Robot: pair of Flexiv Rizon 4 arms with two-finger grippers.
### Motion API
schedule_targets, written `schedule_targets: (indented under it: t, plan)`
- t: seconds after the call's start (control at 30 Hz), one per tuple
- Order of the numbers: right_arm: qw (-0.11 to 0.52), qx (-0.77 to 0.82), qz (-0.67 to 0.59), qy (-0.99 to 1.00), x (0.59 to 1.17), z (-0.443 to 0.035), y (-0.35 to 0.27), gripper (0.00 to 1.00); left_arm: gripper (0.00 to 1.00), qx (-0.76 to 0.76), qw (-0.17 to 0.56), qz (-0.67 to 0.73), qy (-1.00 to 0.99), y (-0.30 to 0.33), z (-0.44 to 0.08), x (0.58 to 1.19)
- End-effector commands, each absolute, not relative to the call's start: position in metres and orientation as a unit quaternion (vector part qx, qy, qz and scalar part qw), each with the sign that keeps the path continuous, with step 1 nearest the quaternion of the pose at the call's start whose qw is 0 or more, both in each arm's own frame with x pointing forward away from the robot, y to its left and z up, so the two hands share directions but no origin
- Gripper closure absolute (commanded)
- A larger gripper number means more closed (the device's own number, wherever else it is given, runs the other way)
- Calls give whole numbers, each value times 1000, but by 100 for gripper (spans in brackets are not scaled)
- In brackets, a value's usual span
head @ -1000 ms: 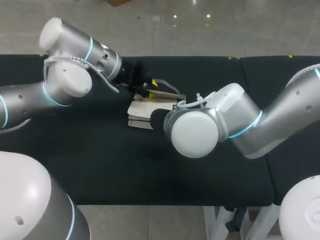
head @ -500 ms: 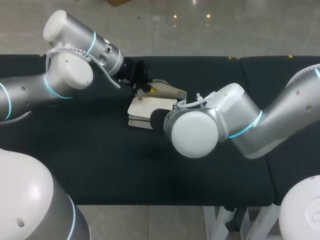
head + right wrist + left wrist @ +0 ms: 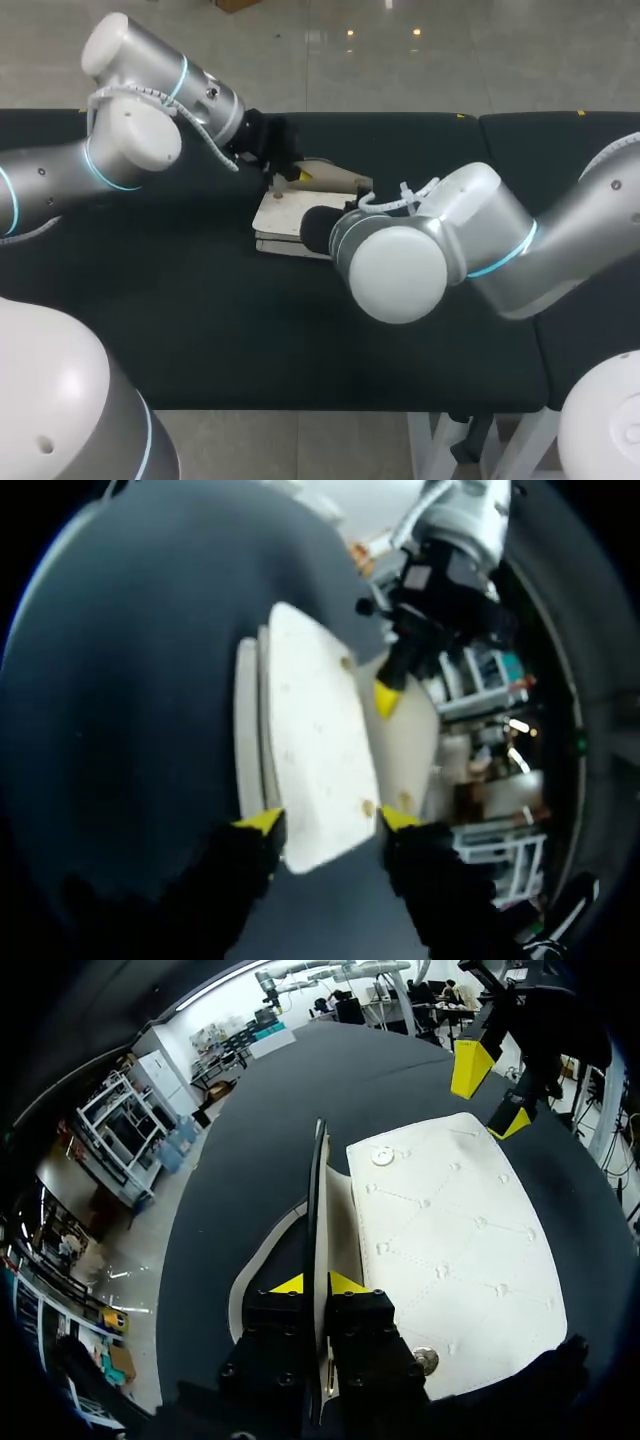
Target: Pick up the bag, open it, inspect its contents, close it, and place it on the opposite side
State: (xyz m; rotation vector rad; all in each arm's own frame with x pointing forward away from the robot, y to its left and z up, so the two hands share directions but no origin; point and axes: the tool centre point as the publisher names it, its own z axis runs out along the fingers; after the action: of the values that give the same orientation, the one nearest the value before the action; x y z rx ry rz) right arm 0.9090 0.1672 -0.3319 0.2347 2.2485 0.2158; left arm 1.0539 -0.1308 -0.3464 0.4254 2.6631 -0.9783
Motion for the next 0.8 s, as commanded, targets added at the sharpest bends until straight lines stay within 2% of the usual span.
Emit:
schedule_targets:
  t: [0.03, 0.2, 0.23, 0.3, 0.33, 0.53, 0.8]
  plan:
    - [431, 90, 86, 894, 893, -309, 161, 0, 100, 145, 120, -330, 925, -127, -335, 1051]
    - [426, 84, 63, 899, 894, -293, 161, 0, 100, 140, 109, -326, 928, -127, -327, 1047]
    - [419, 85, 58, 902, 895, -290, 161, 7, 100, 140, 107, -327, 928, -127, -326, 1046]
    - [407, 93, 36, 908, 899, -287, 161, 82, 100, 137, 100, -331, 928, -126, -322, 1043]
    - [404, 93, 32, 910, 900, -286, 161, 100, 100, 137, 97, -336, 927, -126, -320, 1042]
    - [343, 128, 44, 930, 912, -274, 156, 100, 100, 132, 66, -362, 920, -120, -312, 1034]
    - [343, 128, 44, 930, 912, -274, 156, 100, 100, 132, 66, -362, 920, -120, -312, 1034]
